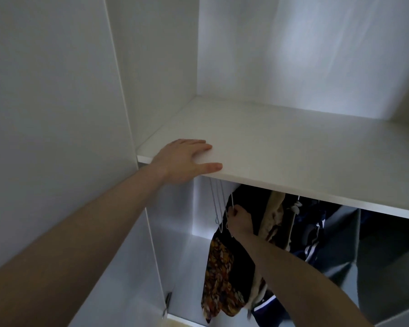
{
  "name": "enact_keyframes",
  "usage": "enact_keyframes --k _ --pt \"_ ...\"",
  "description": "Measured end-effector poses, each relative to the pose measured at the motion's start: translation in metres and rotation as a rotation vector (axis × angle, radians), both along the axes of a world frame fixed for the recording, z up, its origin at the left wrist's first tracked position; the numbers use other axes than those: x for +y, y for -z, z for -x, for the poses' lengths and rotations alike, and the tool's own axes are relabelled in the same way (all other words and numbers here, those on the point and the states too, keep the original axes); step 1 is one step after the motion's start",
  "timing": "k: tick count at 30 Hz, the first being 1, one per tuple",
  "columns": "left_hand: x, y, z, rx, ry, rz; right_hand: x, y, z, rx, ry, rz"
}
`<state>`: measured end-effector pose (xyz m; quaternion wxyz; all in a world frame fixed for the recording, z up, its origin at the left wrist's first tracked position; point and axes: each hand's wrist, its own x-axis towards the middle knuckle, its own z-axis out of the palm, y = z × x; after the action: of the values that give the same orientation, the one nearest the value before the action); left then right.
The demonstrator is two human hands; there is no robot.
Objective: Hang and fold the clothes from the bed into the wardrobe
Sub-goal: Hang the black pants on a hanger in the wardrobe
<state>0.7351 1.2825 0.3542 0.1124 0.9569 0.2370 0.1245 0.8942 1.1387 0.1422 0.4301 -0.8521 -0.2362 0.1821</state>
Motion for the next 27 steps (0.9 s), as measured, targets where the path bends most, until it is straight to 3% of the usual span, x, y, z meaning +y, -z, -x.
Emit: enact_keyframes --k 10,27 --pt "-0.001 0.002 0.002 -0.026 -0.023 0.009 -0.014 -0.013 0.012 -0.035 0.128 -0.198" --pt "-0.007 0.002 0.009 -0.088 0.008 0.042 -0.130 -0.044 0.104 0.036 0.237 -0.158"
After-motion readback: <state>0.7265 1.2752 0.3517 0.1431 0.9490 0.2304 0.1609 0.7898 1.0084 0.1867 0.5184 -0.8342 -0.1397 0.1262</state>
